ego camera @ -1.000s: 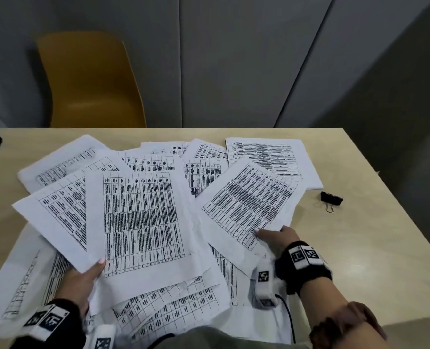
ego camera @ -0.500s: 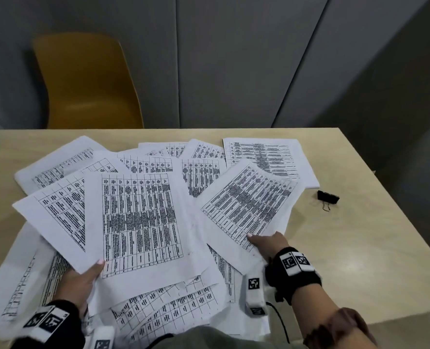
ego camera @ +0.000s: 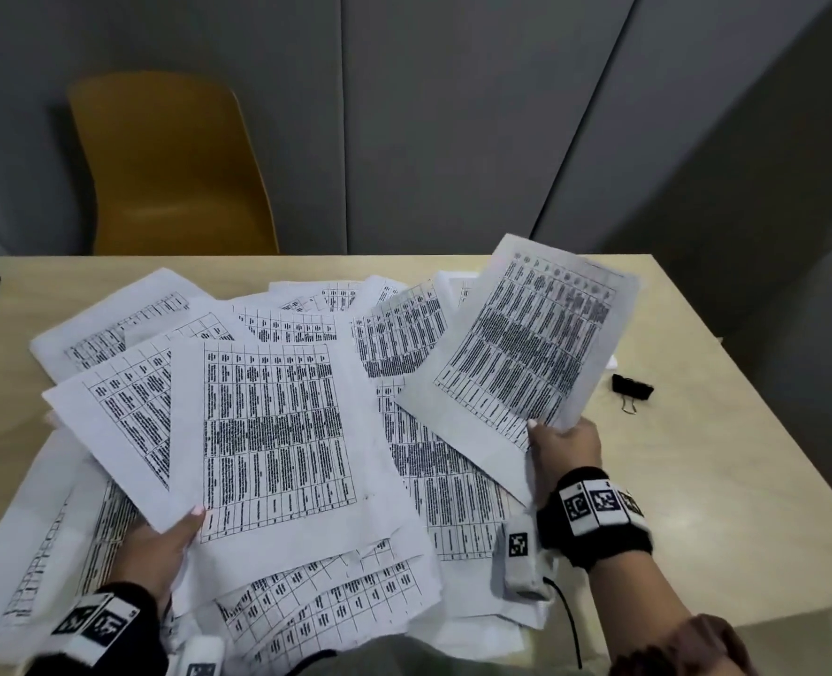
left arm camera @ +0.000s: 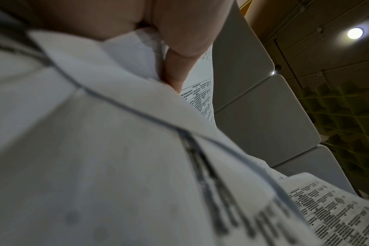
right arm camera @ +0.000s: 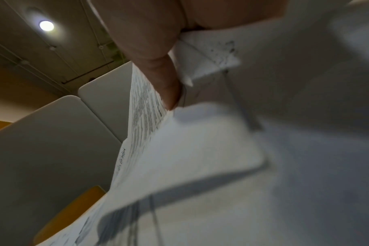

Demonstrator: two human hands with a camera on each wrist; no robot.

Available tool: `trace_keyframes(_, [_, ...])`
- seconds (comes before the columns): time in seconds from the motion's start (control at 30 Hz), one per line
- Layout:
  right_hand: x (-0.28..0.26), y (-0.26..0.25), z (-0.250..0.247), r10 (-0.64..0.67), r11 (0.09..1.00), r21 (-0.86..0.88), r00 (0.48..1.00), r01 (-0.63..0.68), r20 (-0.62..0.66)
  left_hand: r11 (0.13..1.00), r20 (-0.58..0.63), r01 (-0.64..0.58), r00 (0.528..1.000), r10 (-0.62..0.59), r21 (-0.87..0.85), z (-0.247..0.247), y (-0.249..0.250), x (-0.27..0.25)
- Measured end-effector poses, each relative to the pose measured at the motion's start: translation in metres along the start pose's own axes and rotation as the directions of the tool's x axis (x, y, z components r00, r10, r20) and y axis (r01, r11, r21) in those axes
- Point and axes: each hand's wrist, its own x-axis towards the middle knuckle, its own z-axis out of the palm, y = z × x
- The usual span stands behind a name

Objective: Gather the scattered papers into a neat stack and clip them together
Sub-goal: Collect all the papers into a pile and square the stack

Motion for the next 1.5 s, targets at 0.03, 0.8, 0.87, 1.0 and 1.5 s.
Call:
trace_keyframes(0.03, [-0.001, -0.003, -0.002, -0.028, 0.999, -0.026, 1.000, 0.027, -0.014, 1.000, -0.004, 0.003, 1.000, -0.003, -0.029, 0.001, 0.000, 0.001])
trace_keyframes(0.8, [-0.074, -0.139, -0.024, -0.658, 0.614, 0.004, 0.515, 0.789, -0.549, 0.995, 0.029, 0.011, 1.000, -0.009, -0.102, 0.007, -0.009, 0.010])
trace_keyframes(0.87, [-0.079, -0.142, -0.014, -0.598, 0.656, 0.145, 0.627, 0.741, -0.500, 0.991, 0.047, 0.010, 0.999, -0.004, -0.133, 0.007, -0.008, 0.009])
trace_keyframes(1.0, [-0.090, -0.135, 0.013, -0.478, 0.775, 0.285, 0.818, 0.565, -0.321, 0.986, 0.042, -0.055, 0.997, 0.062, -0.157, 0.007, -0.011, 0.013])
trace_keyframes(1.5, [-0.100, -0.040, 0.080, -0.022, 0.982, -0.137, 0.804, 0.128, 0.594, 0.972, -0.013, -0.081, 0.997, 0.080, -0.220, 0.009, -0.024, 0.034])
